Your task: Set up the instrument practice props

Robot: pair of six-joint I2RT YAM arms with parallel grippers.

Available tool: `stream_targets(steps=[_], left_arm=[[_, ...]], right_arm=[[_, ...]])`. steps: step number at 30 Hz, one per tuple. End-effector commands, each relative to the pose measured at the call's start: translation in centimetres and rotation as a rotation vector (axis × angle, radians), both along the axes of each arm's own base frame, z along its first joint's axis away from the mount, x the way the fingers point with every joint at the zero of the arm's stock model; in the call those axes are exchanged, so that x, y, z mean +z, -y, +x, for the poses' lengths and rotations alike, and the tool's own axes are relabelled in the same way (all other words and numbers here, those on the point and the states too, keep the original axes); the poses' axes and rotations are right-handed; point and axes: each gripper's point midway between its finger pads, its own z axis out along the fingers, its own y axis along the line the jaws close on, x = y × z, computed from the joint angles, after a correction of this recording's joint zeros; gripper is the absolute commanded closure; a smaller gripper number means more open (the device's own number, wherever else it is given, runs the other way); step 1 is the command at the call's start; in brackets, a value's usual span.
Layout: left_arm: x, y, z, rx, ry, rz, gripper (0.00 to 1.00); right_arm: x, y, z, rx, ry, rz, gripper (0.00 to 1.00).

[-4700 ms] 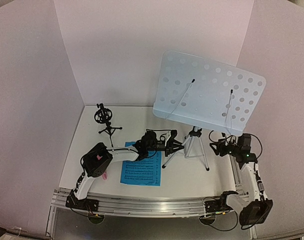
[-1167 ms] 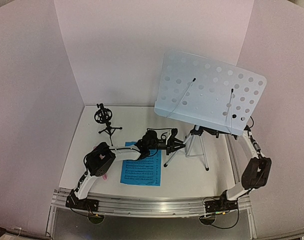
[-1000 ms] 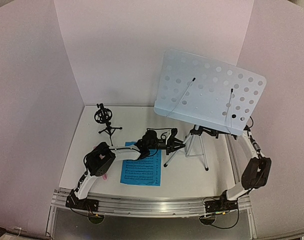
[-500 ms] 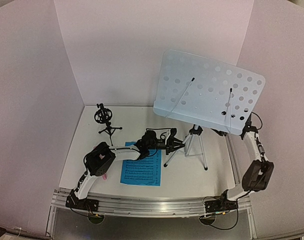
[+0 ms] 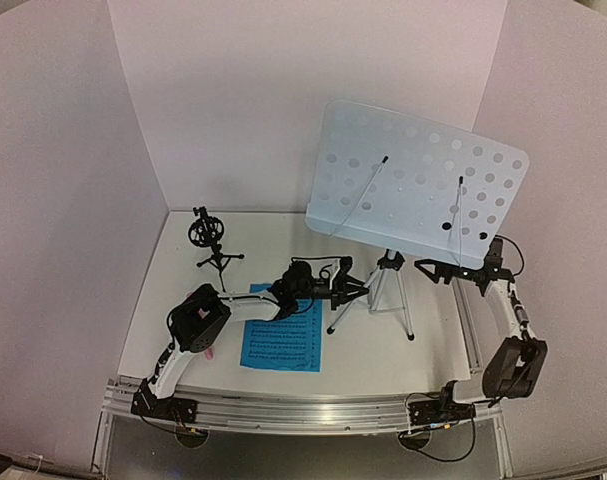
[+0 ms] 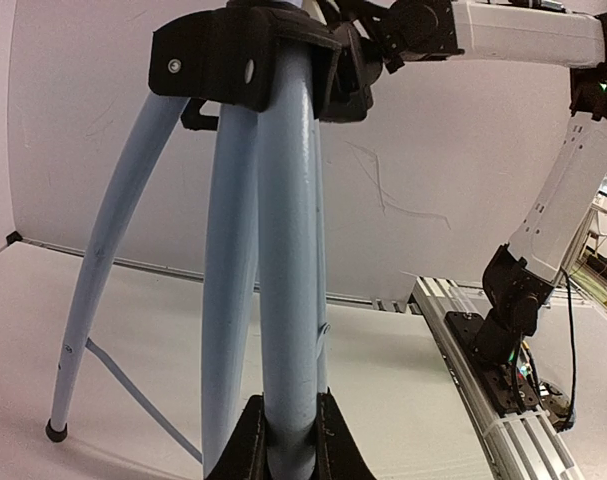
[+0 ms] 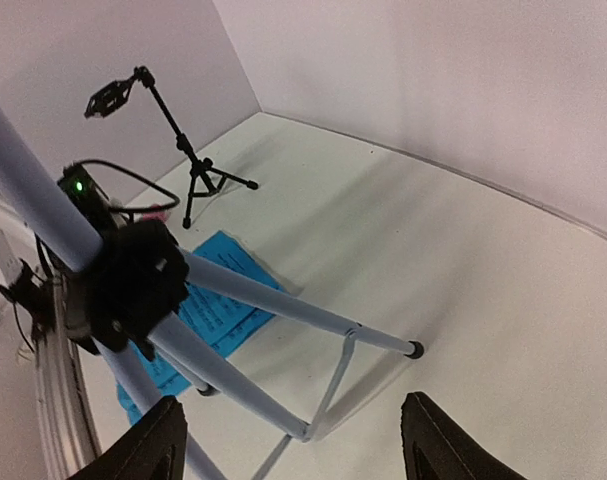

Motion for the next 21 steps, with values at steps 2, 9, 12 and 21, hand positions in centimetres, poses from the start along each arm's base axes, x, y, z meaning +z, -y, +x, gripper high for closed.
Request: stream_targets(steps=[2, 9, 12, 21], left_arm=[[-0.2, -0.8, 1.3, 0.016, 0.051, 0.019, 1.00], [0.2, -0.8, 1.1, -0.010, 0.071, -0.005, 1.00], [0.4, -0.6, 0.9, -0.025, 0.067, -0.013, 1.00], [-0.1, -0.4, 1.0, -0.039, 0.037, -0.011, 1.00]], right_arm=[[1.5, 0.0, 2.3, 0.109, 0.486, -0.161, 0.32], [3.0, 0.1, 2.2, 0.099, 0.828, -0.331, 0.31], [3.5, -1.0, 1.2, 0.136, 0.944, -0.381, 0.32], [3.7, -5.2, -1.0, 0.172, 1.127, -0.455, 0.36]])
